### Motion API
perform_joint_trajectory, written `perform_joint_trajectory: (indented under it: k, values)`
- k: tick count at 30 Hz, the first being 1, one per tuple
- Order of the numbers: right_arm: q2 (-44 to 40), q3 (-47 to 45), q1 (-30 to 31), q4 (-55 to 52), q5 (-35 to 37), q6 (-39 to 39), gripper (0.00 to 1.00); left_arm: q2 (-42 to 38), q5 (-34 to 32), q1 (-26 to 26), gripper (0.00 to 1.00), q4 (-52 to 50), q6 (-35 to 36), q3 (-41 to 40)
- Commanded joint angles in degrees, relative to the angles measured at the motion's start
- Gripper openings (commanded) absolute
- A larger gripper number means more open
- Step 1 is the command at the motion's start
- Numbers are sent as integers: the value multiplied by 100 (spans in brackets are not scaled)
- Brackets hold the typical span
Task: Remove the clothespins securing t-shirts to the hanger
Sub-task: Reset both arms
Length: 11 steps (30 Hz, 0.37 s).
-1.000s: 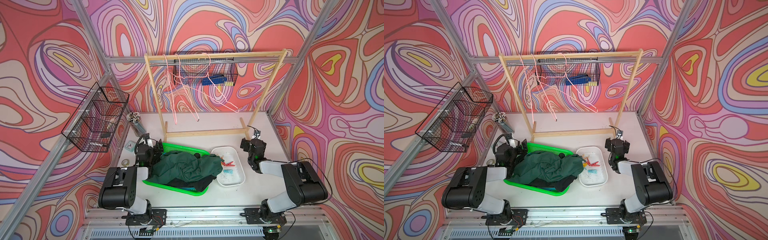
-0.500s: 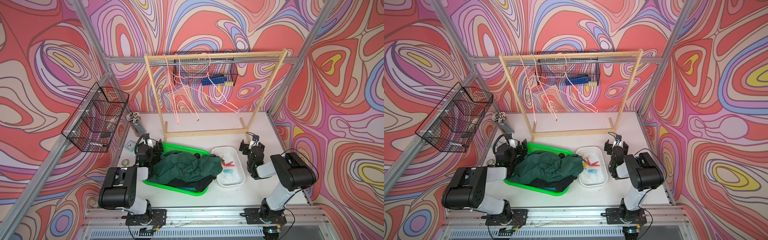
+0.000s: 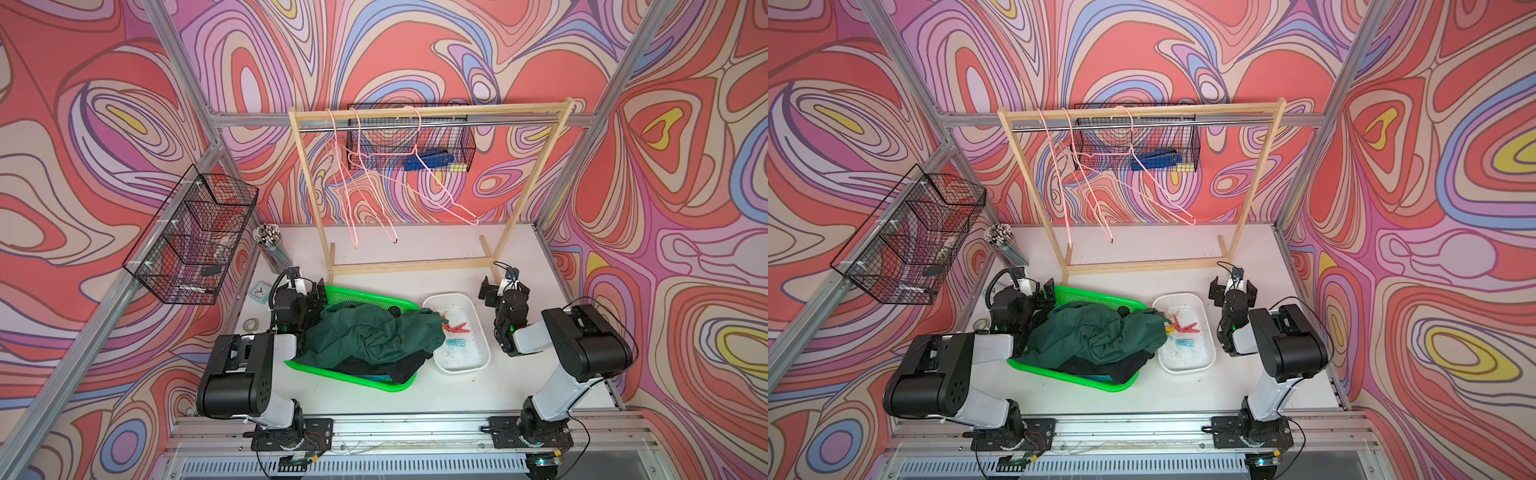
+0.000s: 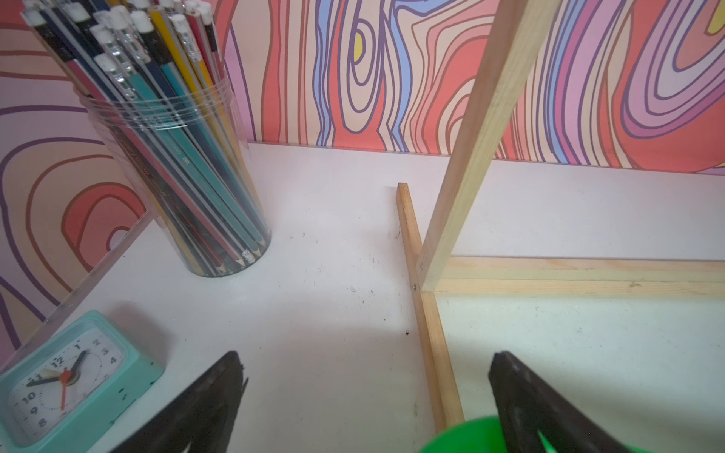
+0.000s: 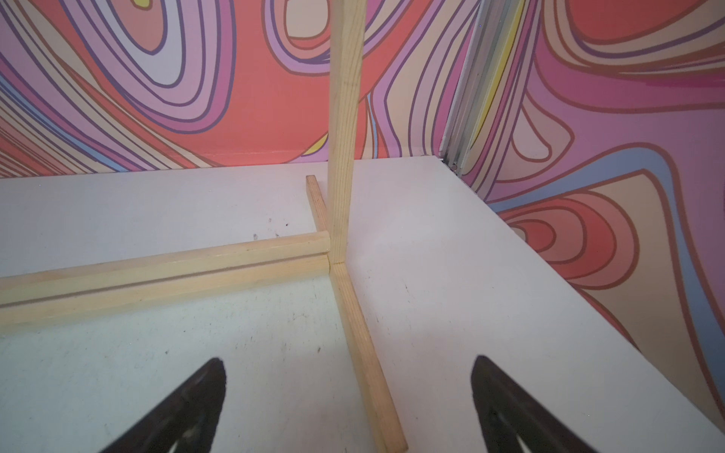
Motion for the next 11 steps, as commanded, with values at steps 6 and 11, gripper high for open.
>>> perform_joint_trajectory:
  k: [6,11]
  values:
    - [-48,55,-34,-17,-42,-3,98,179,165,16,100,-457,237,12]
    - [-48,55,-36,-16,-50,-3,98,167,194,18,100,-443,255,-1]
